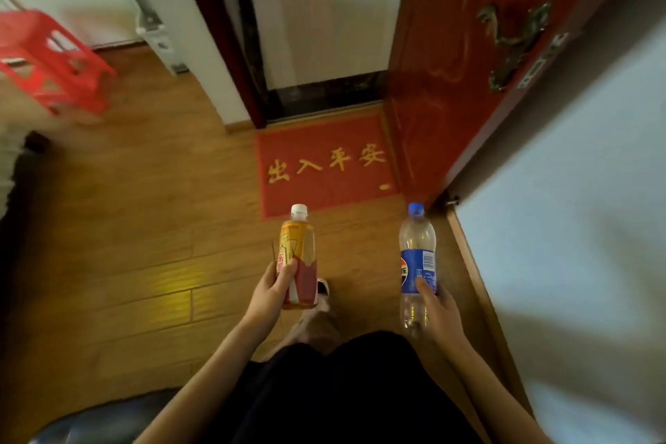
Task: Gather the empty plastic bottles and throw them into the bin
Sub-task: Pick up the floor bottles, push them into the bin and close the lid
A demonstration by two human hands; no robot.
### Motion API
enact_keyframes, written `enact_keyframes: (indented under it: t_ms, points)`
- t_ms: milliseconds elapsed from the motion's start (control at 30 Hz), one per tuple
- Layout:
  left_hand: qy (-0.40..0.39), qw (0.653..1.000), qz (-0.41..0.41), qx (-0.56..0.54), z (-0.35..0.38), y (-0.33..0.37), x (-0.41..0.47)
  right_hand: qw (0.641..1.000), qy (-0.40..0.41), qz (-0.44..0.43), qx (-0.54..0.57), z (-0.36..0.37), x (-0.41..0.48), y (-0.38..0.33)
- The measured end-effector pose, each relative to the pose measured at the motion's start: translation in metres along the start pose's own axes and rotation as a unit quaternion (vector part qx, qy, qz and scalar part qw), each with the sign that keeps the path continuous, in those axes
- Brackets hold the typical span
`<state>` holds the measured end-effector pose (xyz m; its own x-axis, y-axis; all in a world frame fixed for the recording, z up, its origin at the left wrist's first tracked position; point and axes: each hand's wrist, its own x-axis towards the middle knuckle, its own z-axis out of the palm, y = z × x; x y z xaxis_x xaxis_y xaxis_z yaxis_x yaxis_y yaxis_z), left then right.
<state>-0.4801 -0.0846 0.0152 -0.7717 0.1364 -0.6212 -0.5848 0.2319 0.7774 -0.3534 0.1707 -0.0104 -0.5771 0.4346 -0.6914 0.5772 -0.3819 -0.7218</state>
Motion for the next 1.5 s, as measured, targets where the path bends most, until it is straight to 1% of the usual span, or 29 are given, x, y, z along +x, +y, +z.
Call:
enact_keyframes:
  t_ms: [133, 333, 467, 633, 767, 900, 1033, 1167, 1267, 1400, 1500]
  points:
    - [0.069, 0.996, -0.006, -0.047, -0.036, -0.004, -0.004, 0.990, -0.089, -0.038, -0.107, 0.037, 0.013, -0.026]
    - [0.162, 0.980, -0.028, -0.113, -0.092, -0.018, -0.002, 0.964, -0.156, -0.054, -0.207, 0.118, 0.039, -0.054]
    - [0.192, 0.969, -0.045, -0.146, -0.140, -0.018, 0.011, 0.955, -0.174, -0.068, -0.232, 0.193, 0.062, -0.068]
    - [0.243, 0.957, -0.024, -0.157, -0.210, 0.006, 0.038, 0.937, -0.219, -0.070, -0.264, 0.302, 0.090, -0.098]
    - [0.266, 0.949, -0.017, -0.171, -0.255, 0.025, 0.057, 0.917, -0.248, -0.109, -0.292, 0.379, 0.105, -0.127]
    - [0.288, 0.937, -0.027, -0.195, -0.287, 0.034, 0.084, 0.910, -0.276, -0.108, -0.291, 0.440, 0.126, -0.154]
    - [0.310, 0.924, -0.049, -0.219, -0.316, 0.047, 0.126, 0.897, -0.283, -0.115, -0.319, 0.493, 0.163, -0.174]
    - [0.326, 0.917, -0.058, -0.221, -0.362, 0.079, 0.187, 0.887, -0.300, -0.118, -0.331, 0.558, 0.208, -0.202]
    - [0.344, 0.911, -0.052, -0.221, -0.402, 0.115, 0.232, 0.877, -0.318, -0.092, -0.347, 0.612, 0.244, -0.236]
    - [0.350, 0.908, -0.042, -0.227, -0.453, 0.170, 0.281, 0.880, -0.322, -0.079, -0.340, 0.691, 0.272, -0.287]
    - [0.355, 0.904, -0.039, -0.235, -0.486, 0.208, 0.315, 0.871, -0.336, -0.079, -0.349, 0.752, 0.289, -0.322]
